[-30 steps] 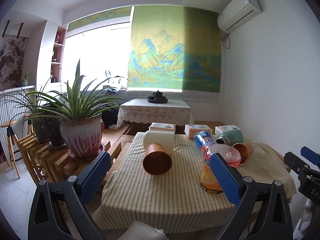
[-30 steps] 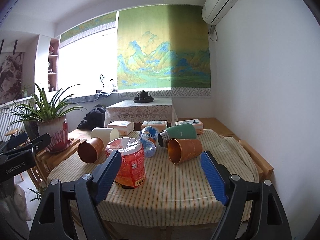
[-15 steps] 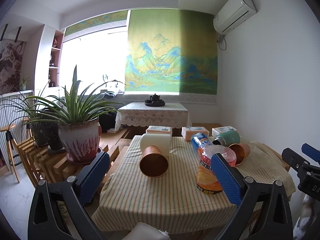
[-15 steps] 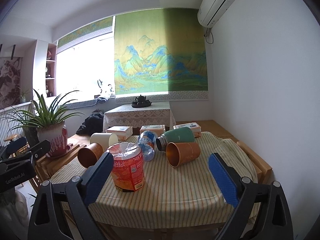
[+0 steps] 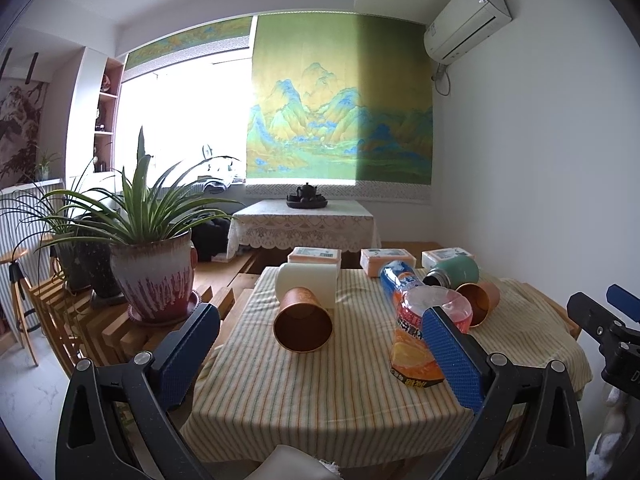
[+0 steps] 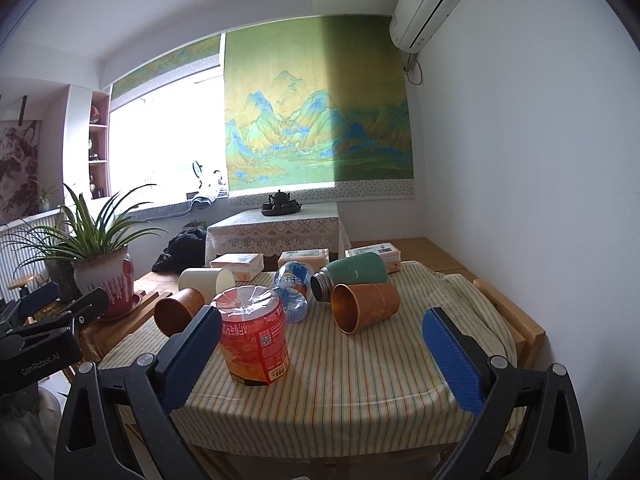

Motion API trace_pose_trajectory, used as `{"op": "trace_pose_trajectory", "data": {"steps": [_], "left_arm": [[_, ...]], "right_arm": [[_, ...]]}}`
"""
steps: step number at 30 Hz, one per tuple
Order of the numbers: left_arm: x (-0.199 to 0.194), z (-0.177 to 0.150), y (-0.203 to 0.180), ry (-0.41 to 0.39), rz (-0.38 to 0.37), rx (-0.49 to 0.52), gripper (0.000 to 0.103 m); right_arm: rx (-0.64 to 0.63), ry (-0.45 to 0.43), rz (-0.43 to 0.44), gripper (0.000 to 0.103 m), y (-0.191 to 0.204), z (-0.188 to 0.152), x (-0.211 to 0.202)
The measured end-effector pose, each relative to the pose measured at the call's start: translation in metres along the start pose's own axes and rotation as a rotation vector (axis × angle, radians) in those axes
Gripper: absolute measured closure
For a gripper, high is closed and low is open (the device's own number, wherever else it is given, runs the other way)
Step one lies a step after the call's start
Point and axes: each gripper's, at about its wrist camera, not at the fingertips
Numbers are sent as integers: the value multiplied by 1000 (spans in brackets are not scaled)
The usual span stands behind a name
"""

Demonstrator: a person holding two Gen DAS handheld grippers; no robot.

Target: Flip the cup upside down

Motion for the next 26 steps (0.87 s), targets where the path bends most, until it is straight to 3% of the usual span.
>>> {"op": "trace_pose_trajectory", "data": {"steps": [26], "left_arm": [[17,-4,2,32,-15,-12,1]], "right_arm": [[17,28,6,4,-2,-5,13]]}}
Point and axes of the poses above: each gripper's, at about its wrist camera, not at the fingertips, and x roughly the way its jaws point, y to its left, z to its top, and after that the axes turned 5 degrees about -y, right-handed
